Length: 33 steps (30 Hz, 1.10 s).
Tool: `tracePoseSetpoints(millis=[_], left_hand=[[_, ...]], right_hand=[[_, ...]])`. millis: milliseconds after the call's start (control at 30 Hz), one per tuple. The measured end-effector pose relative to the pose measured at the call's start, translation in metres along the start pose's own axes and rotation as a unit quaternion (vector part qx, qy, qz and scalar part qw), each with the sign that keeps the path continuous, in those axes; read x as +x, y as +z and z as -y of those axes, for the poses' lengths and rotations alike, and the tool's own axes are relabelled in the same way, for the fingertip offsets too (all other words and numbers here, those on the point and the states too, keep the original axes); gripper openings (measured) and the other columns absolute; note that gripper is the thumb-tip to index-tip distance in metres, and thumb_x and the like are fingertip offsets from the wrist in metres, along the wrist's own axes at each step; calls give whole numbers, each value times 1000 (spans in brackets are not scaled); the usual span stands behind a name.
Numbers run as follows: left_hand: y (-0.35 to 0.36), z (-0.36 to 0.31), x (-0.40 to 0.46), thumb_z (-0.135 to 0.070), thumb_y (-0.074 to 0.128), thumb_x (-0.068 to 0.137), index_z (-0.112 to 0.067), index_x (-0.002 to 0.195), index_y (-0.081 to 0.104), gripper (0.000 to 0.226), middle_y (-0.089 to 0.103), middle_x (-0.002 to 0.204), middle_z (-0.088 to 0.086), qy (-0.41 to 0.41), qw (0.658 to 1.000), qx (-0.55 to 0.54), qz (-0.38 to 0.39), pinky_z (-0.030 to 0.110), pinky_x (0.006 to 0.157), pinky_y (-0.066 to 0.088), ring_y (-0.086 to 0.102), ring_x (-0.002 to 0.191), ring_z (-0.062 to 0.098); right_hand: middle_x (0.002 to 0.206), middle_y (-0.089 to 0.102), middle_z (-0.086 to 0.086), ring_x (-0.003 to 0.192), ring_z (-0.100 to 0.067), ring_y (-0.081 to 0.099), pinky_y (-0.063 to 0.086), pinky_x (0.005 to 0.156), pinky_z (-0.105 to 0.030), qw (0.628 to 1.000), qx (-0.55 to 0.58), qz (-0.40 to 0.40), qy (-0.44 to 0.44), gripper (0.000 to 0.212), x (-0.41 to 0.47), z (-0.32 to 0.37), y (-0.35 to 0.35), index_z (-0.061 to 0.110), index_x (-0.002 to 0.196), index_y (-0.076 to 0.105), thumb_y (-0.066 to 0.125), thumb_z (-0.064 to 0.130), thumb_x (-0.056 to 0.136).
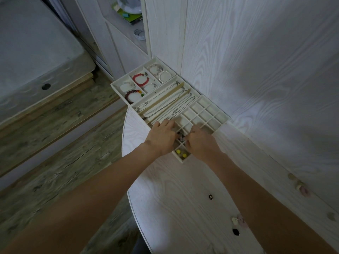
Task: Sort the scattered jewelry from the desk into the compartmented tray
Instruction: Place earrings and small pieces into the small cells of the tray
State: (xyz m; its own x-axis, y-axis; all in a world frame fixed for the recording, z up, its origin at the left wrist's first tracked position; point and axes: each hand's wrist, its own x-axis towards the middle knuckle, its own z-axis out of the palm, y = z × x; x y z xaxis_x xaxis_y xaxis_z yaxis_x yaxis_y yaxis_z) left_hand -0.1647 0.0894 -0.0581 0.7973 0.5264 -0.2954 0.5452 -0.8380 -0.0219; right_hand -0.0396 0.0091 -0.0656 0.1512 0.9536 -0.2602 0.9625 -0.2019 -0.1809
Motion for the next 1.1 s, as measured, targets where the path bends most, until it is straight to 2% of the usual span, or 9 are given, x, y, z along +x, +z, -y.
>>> tracePoseSetpoints(millis=[367, 500, 633, 700, 767, 933, 1100], left_hand=[[-2, -3, -1, -27, 46, 91, -28, 124, 58, 35, 34, 136, 8, -18, 1000, 4, 0, 39, 99, 30, 32, 124, 24], [-6, -6, -3, -28, 46, 92, -29, 125, 58, 34, 34, 136, 7, -21, 1000, -14, -10, 39, 99, 31, 34, 122, 24], [-9, -16, -9, -30, 50, 92, -25, 121, 60, 32, 40, 133, 6, -38, 998, -46, -27, 39, 97, 32, 37, 120, 24], [-13, -23, -14, -24, 50, 90, -22, 121, 60, 32, 44, 133, 7, -49, 995, -85, -31, 41, 99, 32, 39, 122, 25], [-17, -33, -22, -14, 49, 88, -18, 122, 60, 36, 49, 130, 7, -53, 990, -127, -44, 40, 98, 34, 43, 119, 25], [-14, -62, -43, -4, 47, 86, -13, 115, 66, 36, 59, 122, 7, -27, 961, -247, -122, 36, 93, 43, 55, 109, 25], [-4, -102, -63, -2, 43, 90, -13, 125, 59, 40, 57, 131, 7, 14, 950, -305, -59, 26, 101, 37, 54, 117, 23]], right_hand=[[110, 48, -9, 86, -22, 55, 38, 64, -28, 1000, -20, -9, 17, 26, 3, 5, 4, 12, 115, 63, 46, 21, 97], [111, 47, -8, 89, -22, 56, 39, 64, -27, 999, 11, -8, 37, 28, -3, 5, 3, 12, 119, 62, 47, 19, 96], [116, 48, -9, 100, -24, 56, 48, 76, -33, 993, 96, -13, 61, 29, -21, -2, -4, 10, 120, 61, 47, 16, 95], [114, 49, -11, 103, -25, 55, 47, 78, -34, 987, 142, -26, 75, 27, -32, -7, -6, 10, 115, 63, 48, 12, 93], [116, 52, -11, 103, -25, 55, 48, 85, -35, 974, 199, -36, 101, 29, -49, -11, -9, 11, 117, 64, 47, 9, 93], [133, 51, -7, 121, -20, 49, 36, 101, -26, 955, 255, -58, 137, 37, -109, -29, -3, 14, 131, 56, 46, 9, 95], [148, 36, 3, 139, -12, 23, 24, 108, -24, 954, 241, -75, 162, 41, -172, -46, 24, 19, 136, 49, 44, 10, 97]])
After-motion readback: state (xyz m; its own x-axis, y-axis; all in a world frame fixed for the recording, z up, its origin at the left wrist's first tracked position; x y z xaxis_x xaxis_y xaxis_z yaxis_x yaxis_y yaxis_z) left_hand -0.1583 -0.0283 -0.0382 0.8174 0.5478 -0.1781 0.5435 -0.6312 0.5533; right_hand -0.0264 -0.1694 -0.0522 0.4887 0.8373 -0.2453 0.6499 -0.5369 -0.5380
